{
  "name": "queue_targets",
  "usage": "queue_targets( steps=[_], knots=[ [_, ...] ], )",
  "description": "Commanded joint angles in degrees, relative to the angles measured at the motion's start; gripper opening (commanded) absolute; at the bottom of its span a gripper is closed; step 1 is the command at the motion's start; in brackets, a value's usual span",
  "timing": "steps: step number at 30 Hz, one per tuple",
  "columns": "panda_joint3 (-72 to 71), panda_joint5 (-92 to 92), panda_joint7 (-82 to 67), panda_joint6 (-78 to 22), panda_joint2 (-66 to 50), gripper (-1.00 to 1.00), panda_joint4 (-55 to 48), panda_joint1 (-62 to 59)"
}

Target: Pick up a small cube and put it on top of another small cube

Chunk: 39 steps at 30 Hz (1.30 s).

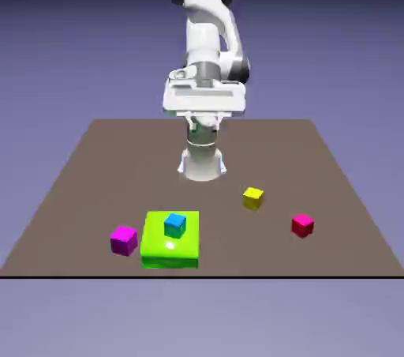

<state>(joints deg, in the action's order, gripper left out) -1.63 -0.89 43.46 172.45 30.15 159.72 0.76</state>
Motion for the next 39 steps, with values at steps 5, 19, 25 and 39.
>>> queue_targets(
  steps=[5,19,25,39],
  knots=[
    [-6.8,-3.7,4.1,-6.5,-10.4,0.0,-5.3,0.3],
    [-25.7,-13.9,15.7,-24.5,-39.5,0.0,-20.1,1.2],
    [-33.8,-18.3,20.7,-32.3,-51.9,0.0,-26.5,1.6],
    [-34.4,-18.7,21.1,-32.9,-52.8,-1.0,-26.9,1.6]
  ],
)
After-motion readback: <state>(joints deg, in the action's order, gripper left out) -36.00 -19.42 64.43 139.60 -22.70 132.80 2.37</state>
